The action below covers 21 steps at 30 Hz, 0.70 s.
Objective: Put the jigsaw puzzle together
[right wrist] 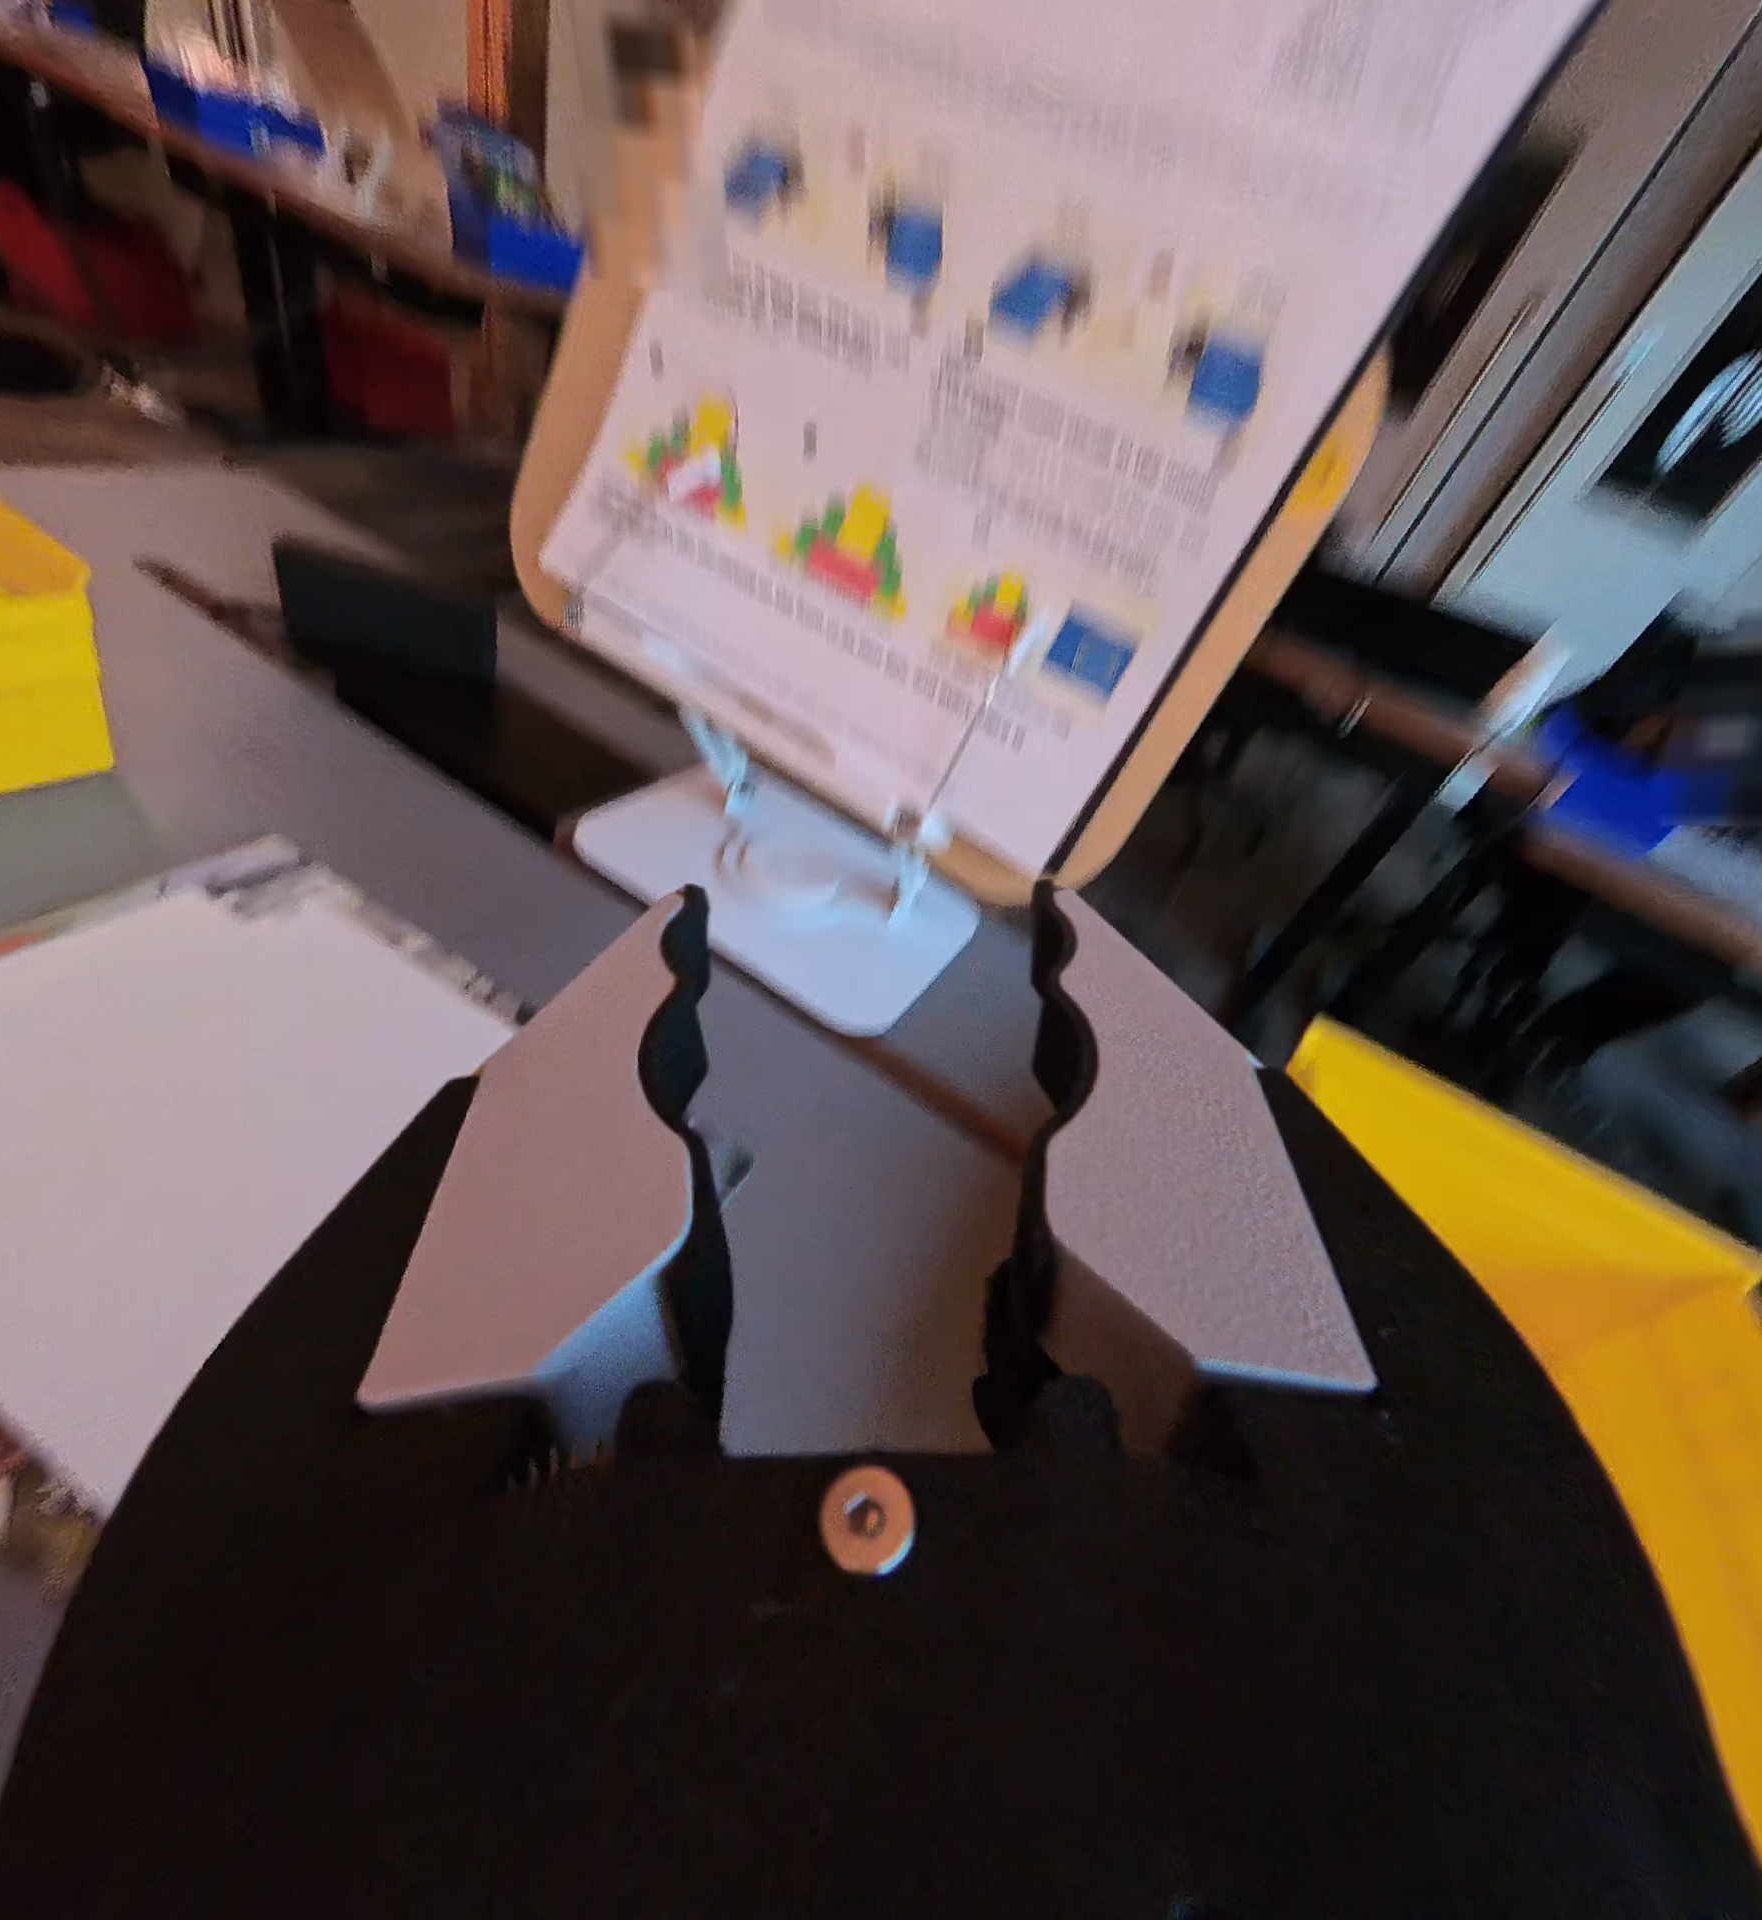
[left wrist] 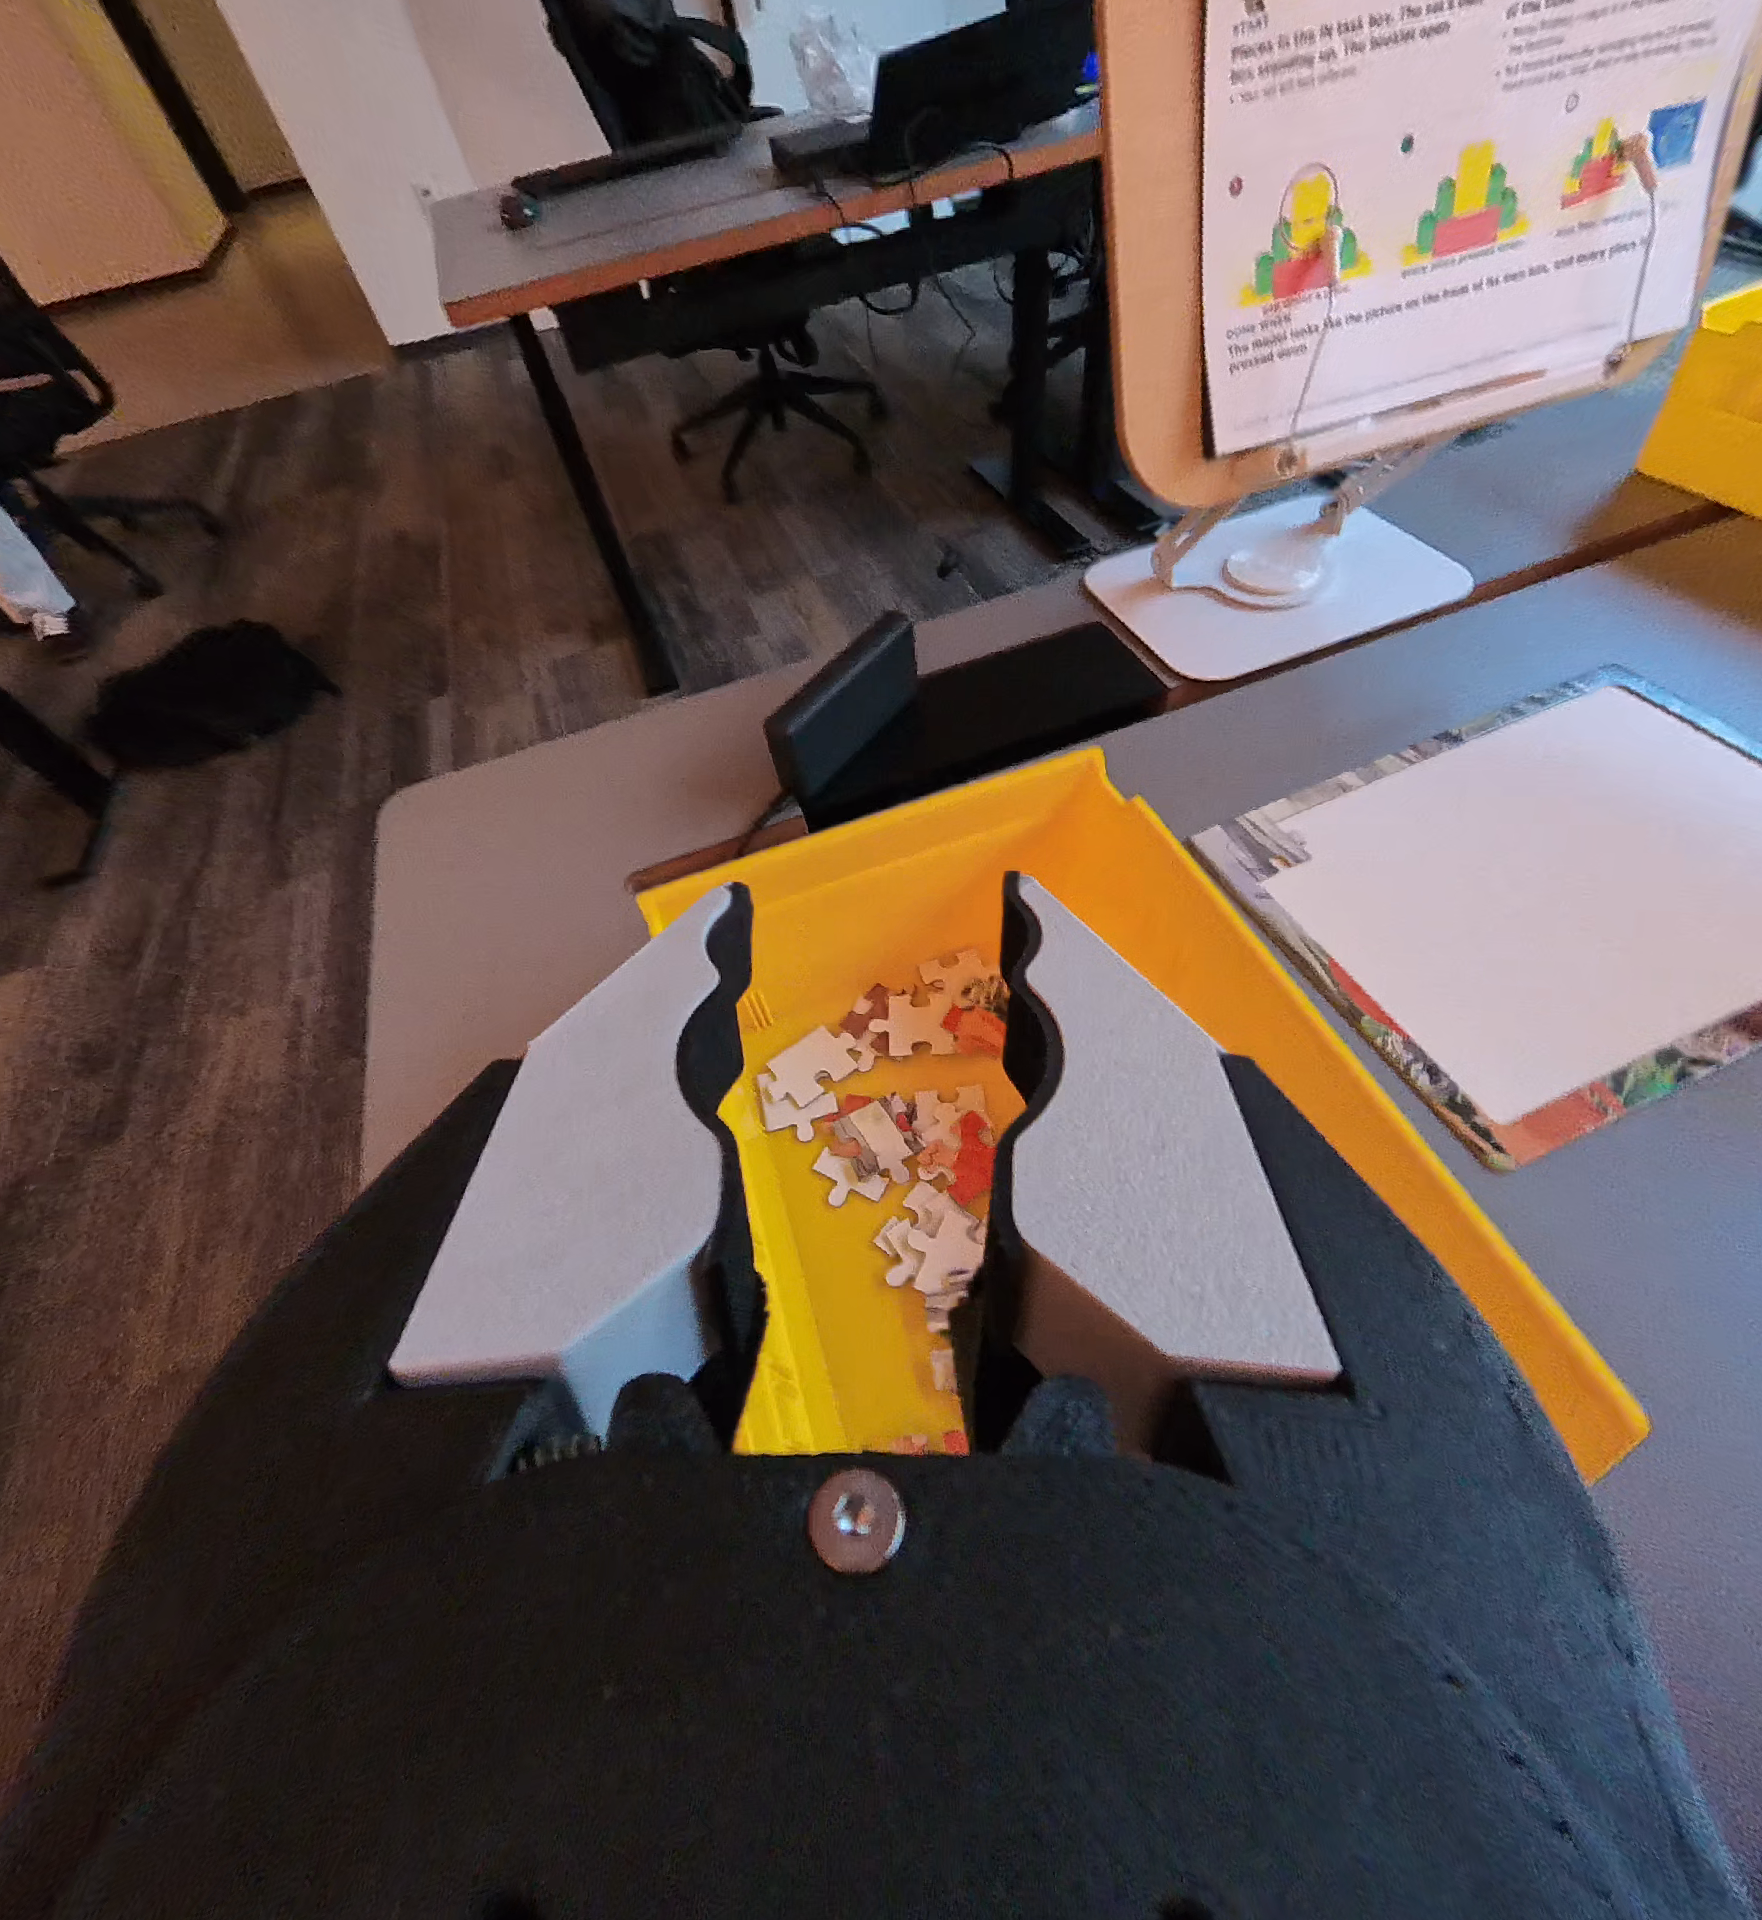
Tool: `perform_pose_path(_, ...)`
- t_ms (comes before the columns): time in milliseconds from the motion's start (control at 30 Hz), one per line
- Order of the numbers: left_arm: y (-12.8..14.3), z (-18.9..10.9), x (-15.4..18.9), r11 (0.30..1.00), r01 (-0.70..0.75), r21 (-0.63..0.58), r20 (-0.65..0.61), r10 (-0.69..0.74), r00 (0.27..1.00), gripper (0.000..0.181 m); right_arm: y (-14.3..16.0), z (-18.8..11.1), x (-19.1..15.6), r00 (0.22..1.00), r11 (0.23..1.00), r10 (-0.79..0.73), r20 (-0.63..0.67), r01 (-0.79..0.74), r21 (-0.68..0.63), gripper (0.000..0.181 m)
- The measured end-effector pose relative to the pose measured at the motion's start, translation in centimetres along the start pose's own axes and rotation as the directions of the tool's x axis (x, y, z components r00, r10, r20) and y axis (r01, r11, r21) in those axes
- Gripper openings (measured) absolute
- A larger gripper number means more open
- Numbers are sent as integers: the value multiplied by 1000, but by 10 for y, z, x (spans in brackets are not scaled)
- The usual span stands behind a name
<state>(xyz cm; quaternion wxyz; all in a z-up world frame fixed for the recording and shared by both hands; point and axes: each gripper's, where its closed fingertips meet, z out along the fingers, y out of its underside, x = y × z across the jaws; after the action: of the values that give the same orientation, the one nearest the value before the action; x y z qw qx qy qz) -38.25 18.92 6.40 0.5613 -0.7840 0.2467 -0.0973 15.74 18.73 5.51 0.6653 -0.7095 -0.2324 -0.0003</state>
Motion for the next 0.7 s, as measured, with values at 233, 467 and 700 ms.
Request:
perform_pose_path(233,82,53,50,915,-126,-382,-276,17,961,44,-42,-11,-24,997,991,-70,13,68,114,66)
perform_pose_path(467,155,93,64,766,-298,-570,-366,87,926,56,-33,-2,-38,991,991,-117,62,112,70,66)
perform_pose_path(700,182,98,60,710,-360,-605,-392,128,911,59,-26,1,-39,991,994,-99,87,95,47,65)
